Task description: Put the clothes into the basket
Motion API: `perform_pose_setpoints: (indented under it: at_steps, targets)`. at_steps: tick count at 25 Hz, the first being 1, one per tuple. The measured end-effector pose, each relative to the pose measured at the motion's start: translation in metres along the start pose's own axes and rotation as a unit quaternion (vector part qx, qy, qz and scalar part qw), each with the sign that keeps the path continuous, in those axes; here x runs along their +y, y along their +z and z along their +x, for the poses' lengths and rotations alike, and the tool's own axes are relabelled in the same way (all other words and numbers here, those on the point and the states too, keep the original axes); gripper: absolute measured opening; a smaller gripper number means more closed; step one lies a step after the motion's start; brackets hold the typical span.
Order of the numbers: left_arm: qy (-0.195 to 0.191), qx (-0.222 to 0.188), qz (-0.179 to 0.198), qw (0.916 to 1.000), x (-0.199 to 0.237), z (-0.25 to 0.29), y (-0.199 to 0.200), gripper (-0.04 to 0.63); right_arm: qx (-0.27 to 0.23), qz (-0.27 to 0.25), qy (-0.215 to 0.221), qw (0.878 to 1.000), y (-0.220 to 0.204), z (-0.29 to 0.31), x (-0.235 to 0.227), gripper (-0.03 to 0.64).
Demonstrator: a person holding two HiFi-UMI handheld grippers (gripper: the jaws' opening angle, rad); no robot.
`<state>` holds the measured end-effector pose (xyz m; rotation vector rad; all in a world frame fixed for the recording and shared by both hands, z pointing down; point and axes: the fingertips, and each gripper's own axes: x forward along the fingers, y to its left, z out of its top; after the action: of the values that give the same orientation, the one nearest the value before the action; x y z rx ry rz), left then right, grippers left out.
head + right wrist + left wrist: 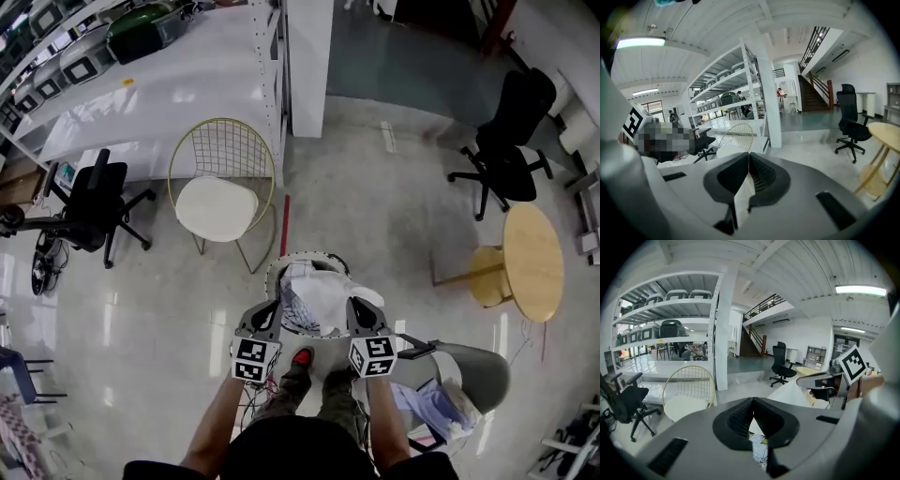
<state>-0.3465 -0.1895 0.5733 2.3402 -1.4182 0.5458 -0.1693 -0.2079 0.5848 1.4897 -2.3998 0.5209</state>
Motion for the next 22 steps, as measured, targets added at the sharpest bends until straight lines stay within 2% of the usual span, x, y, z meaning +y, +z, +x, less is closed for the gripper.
perform_pose_setpoints:
  at_steps: [10, 22]
  targets:
    - [0.024, 0.036, -0.027, 0.9987, 0.022, 0.019, -0.049, 0.008, 0.063, 0.005, 0.039, 0.997, -0.062, 0.052, 0.011, 0.032]
    - [0.034, 0.078, -0.050, 0.9951, 0.019, 0.037, -0.099, 0.007, 0.145, 0.017, 0.060, 0.987, -0.159, 0.089, 0.005, 0.032]
